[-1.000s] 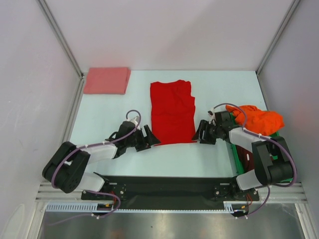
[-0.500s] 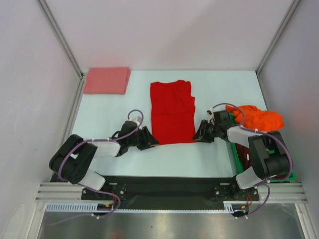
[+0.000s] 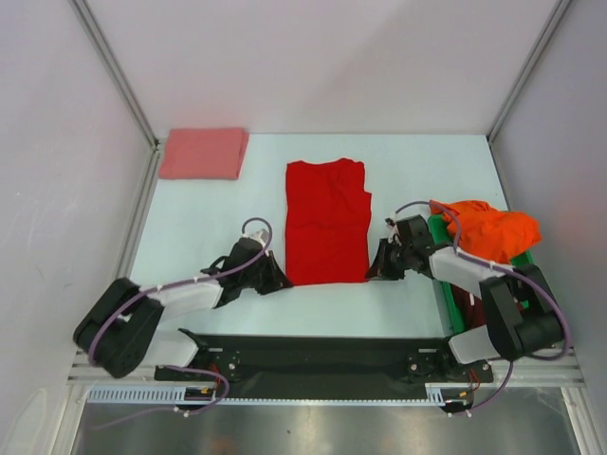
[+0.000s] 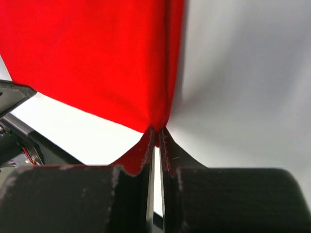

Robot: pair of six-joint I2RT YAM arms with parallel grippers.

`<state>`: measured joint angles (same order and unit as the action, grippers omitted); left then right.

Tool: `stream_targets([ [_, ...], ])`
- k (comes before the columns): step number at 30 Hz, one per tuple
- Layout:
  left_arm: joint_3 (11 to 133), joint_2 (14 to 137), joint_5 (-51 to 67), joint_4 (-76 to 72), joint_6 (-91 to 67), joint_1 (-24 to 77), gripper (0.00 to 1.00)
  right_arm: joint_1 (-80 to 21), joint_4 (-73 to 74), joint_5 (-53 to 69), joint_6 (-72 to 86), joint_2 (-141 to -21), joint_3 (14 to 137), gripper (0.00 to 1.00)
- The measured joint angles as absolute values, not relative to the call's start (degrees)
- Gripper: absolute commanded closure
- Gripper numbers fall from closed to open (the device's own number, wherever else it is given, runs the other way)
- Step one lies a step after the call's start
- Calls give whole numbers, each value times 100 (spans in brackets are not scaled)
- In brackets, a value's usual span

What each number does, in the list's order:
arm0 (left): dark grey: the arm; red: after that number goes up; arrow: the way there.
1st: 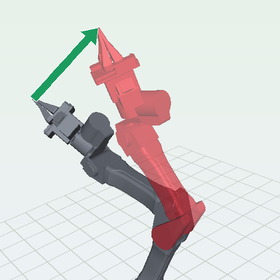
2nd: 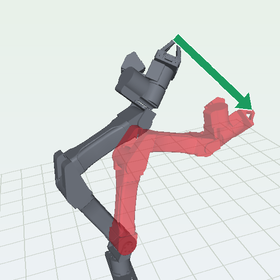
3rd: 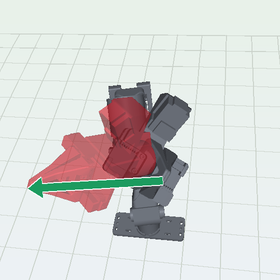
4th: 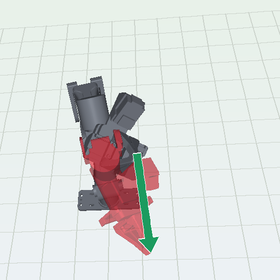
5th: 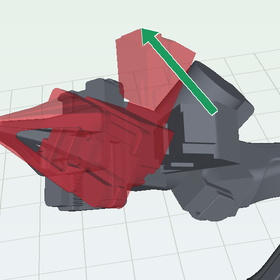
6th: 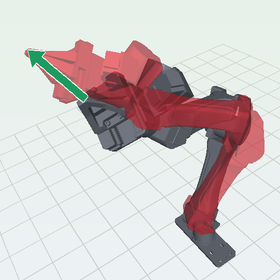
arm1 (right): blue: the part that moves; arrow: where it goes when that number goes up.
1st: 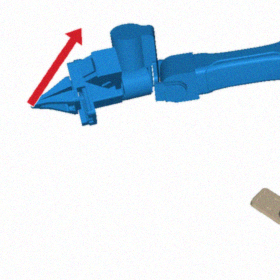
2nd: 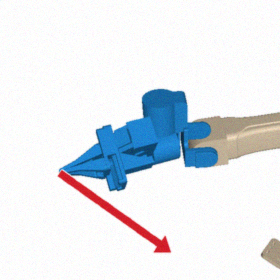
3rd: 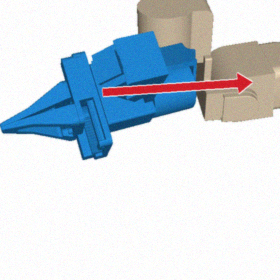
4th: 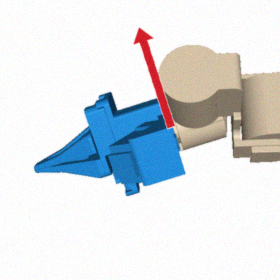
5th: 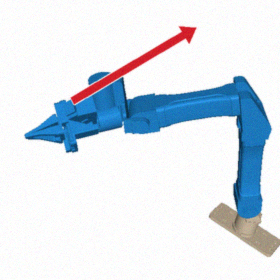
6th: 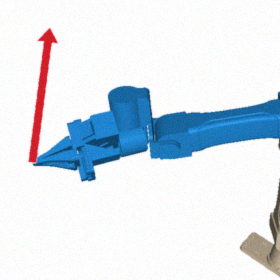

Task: Fold and stack the t-shirts
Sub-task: Fold the tshirt

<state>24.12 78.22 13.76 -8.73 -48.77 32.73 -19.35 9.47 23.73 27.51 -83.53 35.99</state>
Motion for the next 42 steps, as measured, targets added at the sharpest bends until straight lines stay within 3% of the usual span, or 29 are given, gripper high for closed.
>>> stream_targets([
  [12,2051,4449,471,1350,-5162,4897,100,-3159,2598,1806,3588,-5214,3087,97],
  [16,2523,4311,268,2078,-5083,4847,100,-3212,3103,1616,3688,-5022,3356,98],
  [27,5516,7312,1015,2440,-3664,2818,100,-1946,3177,1852,2869,-7979,6195,100],
  [34,7297,8991,1426,2536,-3081,2200,100,-1551,3085,2154,2370,-9867,7955,100],
  [42,8191,10374,1756,2569,-2952,1890,100,-1347,3109,2405,2189,-11065,9006,100],
])
